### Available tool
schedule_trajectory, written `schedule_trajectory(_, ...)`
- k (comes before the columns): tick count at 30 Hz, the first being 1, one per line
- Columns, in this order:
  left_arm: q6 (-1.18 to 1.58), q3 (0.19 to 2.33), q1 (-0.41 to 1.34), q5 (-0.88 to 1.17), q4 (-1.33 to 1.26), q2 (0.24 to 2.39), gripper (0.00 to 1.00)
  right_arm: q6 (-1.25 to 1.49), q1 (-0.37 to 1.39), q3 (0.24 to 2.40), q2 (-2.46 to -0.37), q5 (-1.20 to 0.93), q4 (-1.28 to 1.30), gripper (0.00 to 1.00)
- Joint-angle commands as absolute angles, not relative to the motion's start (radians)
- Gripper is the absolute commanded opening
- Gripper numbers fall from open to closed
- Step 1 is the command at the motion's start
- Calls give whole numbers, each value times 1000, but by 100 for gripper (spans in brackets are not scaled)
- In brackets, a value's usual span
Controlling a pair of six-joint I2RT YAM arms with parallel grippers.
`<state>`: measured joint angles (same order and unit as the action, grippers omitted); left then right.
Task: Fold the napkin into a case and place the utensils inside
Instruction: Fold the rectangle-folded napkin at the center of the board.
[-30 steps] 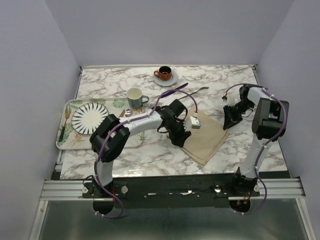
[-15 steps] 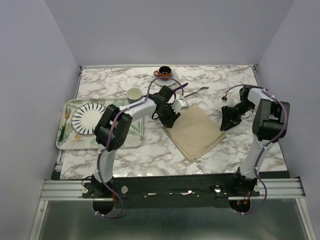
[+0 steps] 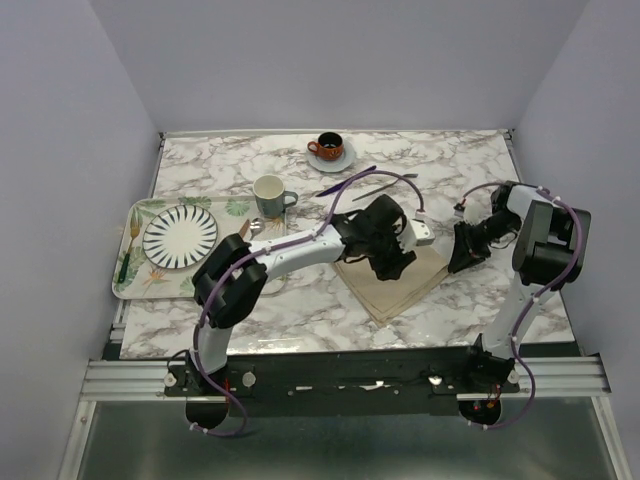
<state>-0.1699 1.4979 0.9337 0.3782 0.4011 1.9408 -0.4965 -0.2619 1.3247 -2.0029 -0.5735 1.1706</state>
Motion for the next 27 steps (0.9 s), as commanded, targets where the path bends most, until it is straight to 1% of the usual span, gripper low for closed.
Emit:
schedule_trajectory(1, -54, 1557, 992, 273, 328, 1989, 57, -474, -264, 1289, -2029, -589, 1117, 28)
schedule_trajectory(7, -34, 1572, 1066, 192, 310, 2051, 59, -440, -267, 1263, -2048, -552, 1060, 23)
schedule_trajectory(9, -29, 1568, 1078, 164, 295, 2066, 60, -423, -267, 1259, -2054, -535, 1045, 20)
schedule_trajectory(16, -34, 1591, 1103, 134, 290, 2103, 60, -403, -270, 1233, -2051, -522, 1017, 16)
schedule_trajectory(22, -38, 1612, 1124, 103, 310, 2137, 58, -388, -270, 1221, -2054, -523, 1003, 14)
schedule_trajectory(23, -40, 1612, 1127, 100, 310, 2141, 57, -384, -270, 1220, -2052, -525, 1003, 11)
schedule_trajectory(27, -41, 1624, 1141, 92, 319, 2155, 55, -379, -272, 1212, -2048, -522, 999, 10)
